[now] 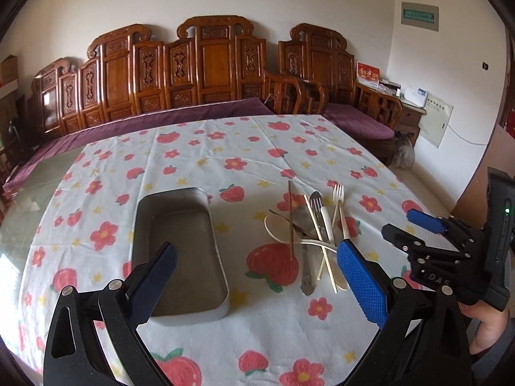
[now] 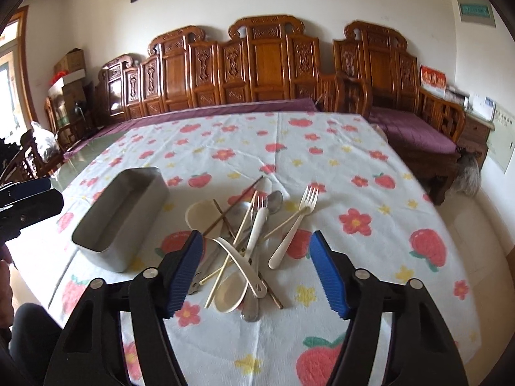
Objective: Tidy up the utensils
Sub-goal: 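Reach the left gripper into the utensil pile and grasp a wooden chopstick, then grasp a white plastic spoon with the right gripper while the left gripper lifts the chopstick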
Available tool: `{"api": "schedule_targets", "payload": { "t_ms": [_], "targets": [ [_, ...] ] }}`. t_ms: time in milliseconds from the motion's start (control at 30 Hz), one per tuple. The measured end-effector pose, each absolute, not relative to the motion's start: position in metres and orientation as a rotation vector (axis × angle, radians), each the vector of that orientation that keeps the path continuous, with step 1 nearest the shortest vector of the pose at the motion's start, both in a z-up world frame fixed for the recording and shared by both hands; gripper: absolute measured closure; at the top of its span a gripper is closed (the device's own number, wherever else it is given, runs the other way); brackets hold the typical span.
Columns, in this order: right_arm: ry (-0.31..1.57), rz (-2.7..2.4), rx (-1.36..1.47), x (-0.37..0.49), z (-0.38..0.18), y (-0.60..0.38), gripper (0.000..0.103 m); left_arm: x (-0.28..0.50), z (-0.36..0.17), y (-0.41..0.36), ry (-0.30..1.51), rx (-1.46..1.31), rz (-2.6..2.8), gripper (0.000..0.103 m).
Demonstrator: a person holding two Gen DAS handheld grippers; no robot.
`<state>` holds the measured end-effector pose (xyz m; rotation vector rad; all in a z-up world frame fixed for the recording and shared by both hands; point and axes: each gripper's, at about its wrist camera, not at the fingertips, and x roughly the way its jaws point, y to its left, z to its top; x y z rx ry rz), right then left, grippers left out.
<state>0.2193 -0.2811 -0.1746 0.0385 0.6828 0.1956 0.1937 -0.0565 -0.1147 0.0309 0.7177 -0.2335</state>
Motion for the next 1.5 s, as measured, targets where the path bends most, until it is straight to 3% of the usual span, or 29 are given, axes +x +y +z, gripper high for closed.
{"api": "schedule_targets", "payload": {
  "t_ms": [433, 767, 933, 1233, 1333, 1500],
  "targets": [
    [0.764, 0.211, 0.115, 0.241, -0.216, -0.292, 0.04, 0.267, -0.192, -0.107, 0.902, 0.047, -0.38, 0.051],
    [0.77, 0.221, 0.081, 0.239, -0.216, -0.287, 0.039, 0.29, -0.236, -0.119, 0.996, 0.013, -0.42, 0.075],
    [0.787, 0.218, 0.078, 0.242, -0.221, -0.286, 0.039, 0.295, -0.25, -0.122, 1.021, 0.033, -0.423, 0.097],
    [0.775, 0.221, 0.048, 0.246, -0.219, -0.285, 0.04, 0.28, -0.224, -0.11, 0.924, 0.033, -0.406, 0.099],
    [0.787, 0.262, 0.045, 0.252, -0.217, -0.286, 0.05, 0.271, -0.211, -0.101, 0.894, 0.033, -0.396, 0.099],
    [0.798, 0.32, -0.024, 0.263, -0.218, -0.27, 0.057, 0.259, -0.183, -0.087, 0.839, 0.012, -0.392, 0.099]
  ]
}}
